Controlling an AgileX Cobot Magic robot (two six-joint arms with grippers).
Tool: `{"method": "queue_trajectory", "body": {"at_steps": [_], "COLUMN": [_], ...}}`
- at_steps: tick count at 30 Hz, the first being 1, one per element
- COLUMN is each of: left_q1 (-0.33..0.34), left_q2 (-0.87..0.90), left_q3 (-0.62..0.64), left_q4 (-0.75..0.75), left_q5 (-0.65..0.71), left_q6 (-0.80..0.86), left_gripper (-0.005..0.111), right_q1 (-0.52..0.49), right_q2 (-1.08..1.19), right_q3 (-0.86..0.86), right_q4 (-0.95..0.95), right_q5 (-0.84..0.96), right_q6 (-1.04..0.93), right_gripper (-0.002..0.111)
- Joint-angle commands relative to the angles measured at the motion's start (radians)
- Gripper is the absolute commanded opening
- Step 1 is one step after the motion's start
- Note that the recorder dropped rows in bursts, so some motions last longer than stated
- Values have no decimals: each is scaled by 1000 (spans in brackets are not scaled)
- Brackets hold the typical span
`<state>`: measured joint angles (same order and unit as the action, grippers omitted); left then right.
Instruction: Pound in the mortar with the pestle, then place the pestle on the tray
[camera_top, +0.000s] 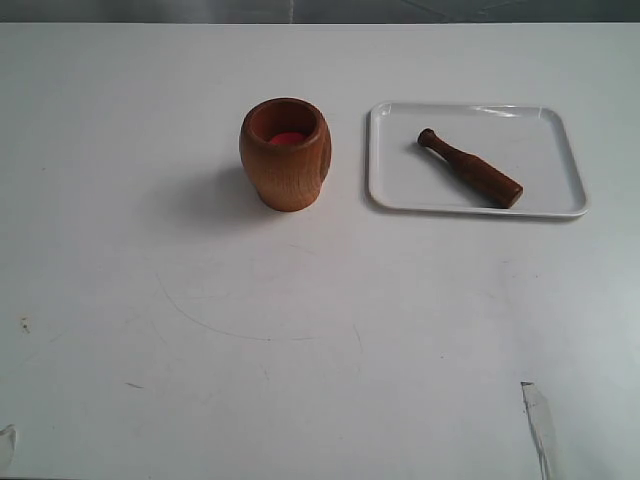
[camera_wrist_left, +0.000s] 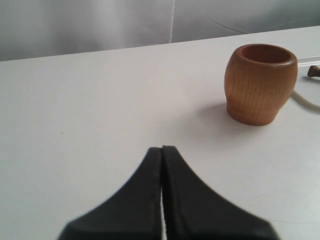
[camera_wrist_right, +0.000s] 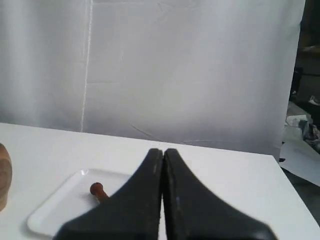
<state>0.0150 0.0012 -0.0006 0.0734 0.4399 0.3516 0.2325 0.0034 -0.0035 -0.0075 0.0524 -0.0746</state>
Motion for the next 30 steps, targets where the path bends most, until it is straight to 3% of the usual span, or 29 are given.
{"method": "queue_trajectory", "body": {"at_steps": [1, 30], "left_q1": [-8, -8], "left_q2": [-1, -1], "left_q3": [1, 1], "left_q4": [-7, -7], "left_q5": [-3, -3], "left_q6": [-8, -8], "left_gripper": [0, 0], "right_q1": [-6, -6], "right_q2": [-3, -3], "right_q3": [3, 3], "right_q4": [-61, -28], "right_q5": [77, 91], "right_q6": [32, 8], "right_gripper": [0, 0]}}
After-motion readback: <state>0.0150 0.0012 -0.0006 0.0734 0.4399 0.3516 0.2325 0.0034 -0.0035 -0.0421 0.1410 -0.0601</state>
